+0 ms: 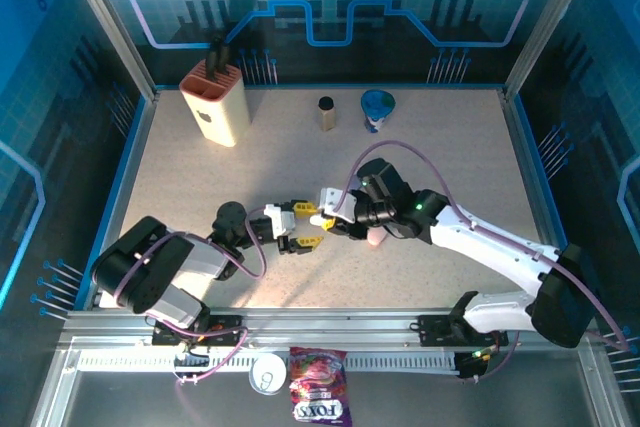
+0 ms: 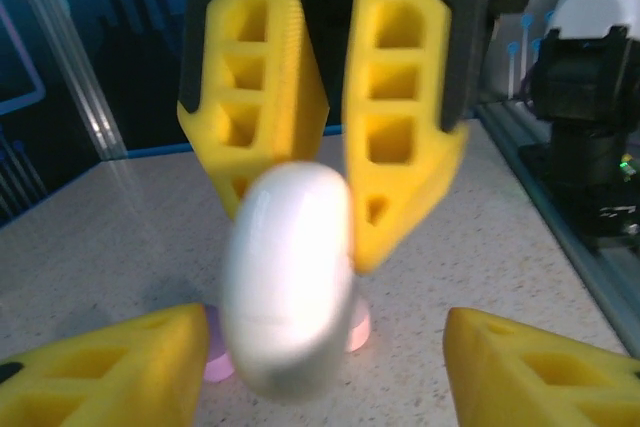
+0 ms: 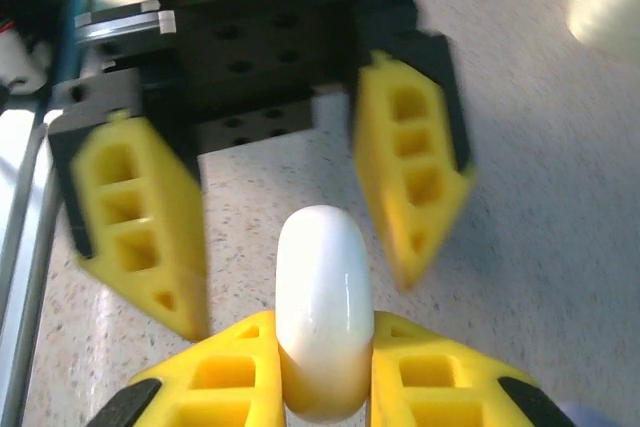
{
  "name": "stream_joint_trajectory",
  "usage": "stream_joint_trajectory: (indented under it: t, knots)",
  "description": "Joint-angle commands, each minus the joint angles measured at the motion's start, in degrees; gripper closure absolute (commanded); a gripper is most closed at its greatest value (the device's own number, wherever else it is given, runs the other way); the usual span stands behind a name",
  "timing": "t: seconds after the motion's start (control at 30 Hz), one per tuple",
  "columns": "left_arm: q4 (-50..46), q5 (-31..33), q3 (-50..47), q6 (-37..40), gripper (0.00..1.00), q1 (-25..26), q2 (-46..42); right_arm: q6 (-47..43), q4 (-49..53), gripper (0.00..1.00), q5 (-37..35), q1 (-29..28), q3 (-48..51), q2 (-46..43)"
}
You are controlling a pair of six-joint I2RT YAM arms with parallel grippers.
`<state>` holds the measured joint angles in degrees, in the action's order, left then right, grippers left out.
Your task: Insert the wireless bluetooth earbuds into the charging case
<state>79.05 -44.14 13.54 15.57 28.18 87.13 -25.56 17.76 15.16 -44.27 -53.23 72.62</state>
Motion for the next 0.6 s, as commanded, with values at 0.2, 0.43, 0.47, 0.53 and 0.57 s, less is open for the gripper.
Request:
stream_joint_trajectory:
  t: [0.2, 0.43, 0.47, 0.53, 0.57]
  knots:
    - [1.1, 8.7, -3.0, 0.2, 0.32, -0.7, 2.0, 42.1, -18.8, 0.92, -2.7, 11.6, 9.5, 0.8]
    - [-2.0, 8.5, -2.0, 0.3, 0.3, -1.2, 3.6, 59.7, -23.2, 0.88, -0.8, 11.7, 8.4, 12.6]
    - [-2.1, 8.5, -1.9, -0.1, 0.3, -1.2, 3.7, 60.6, -24.2, 0.88, -0.6, 11.7, 8.1, 14.3]
    - [-2.6, 8.5, -1.9, -0.3, 0.3, -1.3, 3.9, 62.0, -25.6, 0.87, -0.5, 11.6, 7.6, 17.2]
    - [-3.2, 8.5, -1.9, -0.5, 0.29, -1.3, 3.9, 62.6, -26.6, 0.87, -0.1, 11.6, 7.5, 18.9]
